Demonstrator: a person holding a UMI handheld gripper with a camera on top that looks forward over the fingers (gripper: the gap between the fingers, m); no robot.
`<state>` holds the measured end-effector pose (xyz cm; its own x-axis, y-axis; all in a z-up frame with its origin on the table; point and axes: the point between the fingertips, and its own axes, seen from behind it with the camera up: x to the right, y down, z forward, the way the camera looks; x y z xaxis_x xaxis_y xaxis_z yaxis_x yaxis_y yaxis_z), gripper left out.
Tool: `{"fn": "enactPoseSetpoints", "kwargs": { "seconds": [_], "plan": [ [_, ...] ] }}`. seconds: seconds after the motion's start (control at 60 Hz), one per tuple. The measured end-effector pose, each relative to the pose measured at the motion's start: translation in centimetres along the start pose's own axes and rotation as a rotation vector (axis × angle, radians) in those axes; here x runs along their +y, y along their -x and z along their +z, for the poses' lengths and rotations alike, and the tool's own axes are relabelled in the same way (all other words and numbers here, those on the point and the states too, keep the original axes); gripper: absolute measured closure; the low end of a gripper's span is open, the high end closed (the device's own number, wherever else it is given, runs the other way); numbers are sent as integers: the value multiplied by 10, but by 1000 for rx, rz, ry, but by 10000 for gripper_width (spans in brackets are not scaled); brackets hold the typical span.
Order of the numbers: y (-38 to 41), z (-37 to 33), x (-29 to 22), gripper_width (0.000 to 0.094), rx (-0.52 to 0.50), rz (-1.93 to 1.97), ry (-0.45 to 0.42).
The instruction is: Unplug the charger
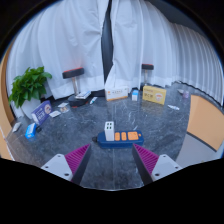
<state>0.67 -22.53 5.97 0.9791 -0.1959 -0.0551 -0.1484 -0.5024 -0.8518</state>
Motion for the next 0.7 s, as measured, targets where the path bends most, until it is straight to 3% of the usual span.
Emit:
{"fn": "enactPoseSetpoints", "kwargs": {
  "seconds": [0.2, 0.267, 0.3, 0.4, 0.483, 0.633, 0.7],
  "plan": [
    [-1, 97, -26, 121, 56, -4, -29],
    [5, 114, -26, 277, 75, -8, -29],
    [4, 121, -24, 426, 85, -9, -26],
    [2, 128, -27, 742, 92, -34, -45],
    [2, 128, -25, 818, 89, -48, -35],
    [2, 124, -28, 859, 53, 2, 41],
    [-9, 74, -125, 859, 43, 48, -189]
  ]
}}
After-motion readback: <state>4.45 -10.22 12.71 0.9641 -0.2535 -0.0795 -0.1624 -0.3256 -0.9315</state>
